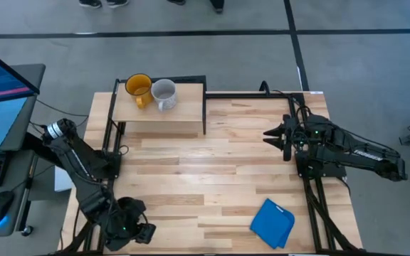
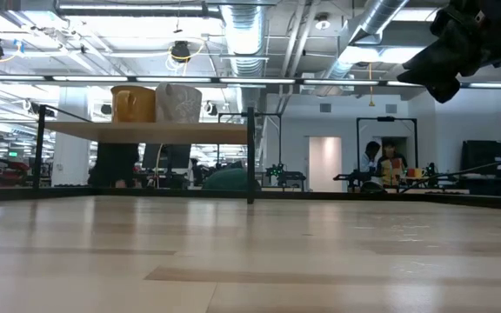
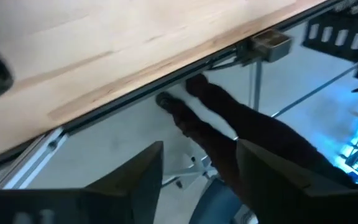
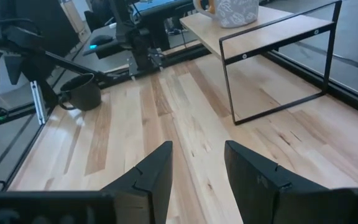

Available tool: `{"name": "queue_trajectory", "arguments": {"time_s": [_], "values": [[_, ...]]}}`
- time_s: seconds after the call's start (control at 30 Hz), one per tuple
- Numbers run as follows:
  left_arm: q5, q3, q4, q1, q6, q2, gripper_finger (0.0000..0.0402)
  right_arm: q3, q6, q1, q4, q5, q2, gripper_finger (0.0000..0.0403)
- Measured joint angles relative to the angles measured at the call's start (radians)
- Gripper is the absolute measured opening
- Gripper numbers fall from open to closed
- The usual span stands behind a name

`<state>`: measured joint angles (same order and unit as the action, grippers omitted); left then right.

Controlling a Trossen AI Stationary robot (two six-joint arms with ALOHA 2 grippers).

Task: Stack small to large cups/mugs on shelf
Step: Put the black mug on the shelf

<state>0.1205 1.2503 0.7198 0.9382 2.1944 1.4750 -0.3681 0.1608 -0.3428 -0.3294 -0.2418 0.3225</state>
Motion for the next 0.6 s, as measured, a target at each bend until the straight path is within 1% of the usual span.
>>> {"name": "queue_trajectory", "arguments": {"time_s": [0.1, 0.2, 0.33, 0.4, 0.53, 0.6], "values": [[-0.061, 0.0, 0.018, 0.0, 0.022, 0.0, 0.0212, 0.0, 0.007, 0.0, 0.0, -0.008, 0.0, 0.0169], [-0.108, 0.0, 0.098, -0.014, 0.034, 0.011, 0.0222, 0.0, 0.011, 0.0, 0.0, -0.023, 0.0, 0.0169], [-0.235, 0.0, 0.211, -0.02, 0.067, 0.056, 0.0224, 0.0, 0.03, 0.001, 0.0, -0.024, 0.0, 0.0169], [-0.249, 0.0, 0.206, -0.01, 0.073, 0.092, 0.0224, 0.0, 0.042, 0.001, 0.0, -0.024, 0.0, 0.0169], [-0.247, 0.0, 0.137, -0.001, 0.071, 0.152, 0.0224, 0.0, 0.049, 0.001, 0.001, -0.028, 0.0, 0.0169], [-0.266, 0.0, 0.144, 0.002, 0.072, 0.185, 0.0224, 0.0, 0.052, 0.001, 0.005, -0.033, 0.0, 0.0169]]}}
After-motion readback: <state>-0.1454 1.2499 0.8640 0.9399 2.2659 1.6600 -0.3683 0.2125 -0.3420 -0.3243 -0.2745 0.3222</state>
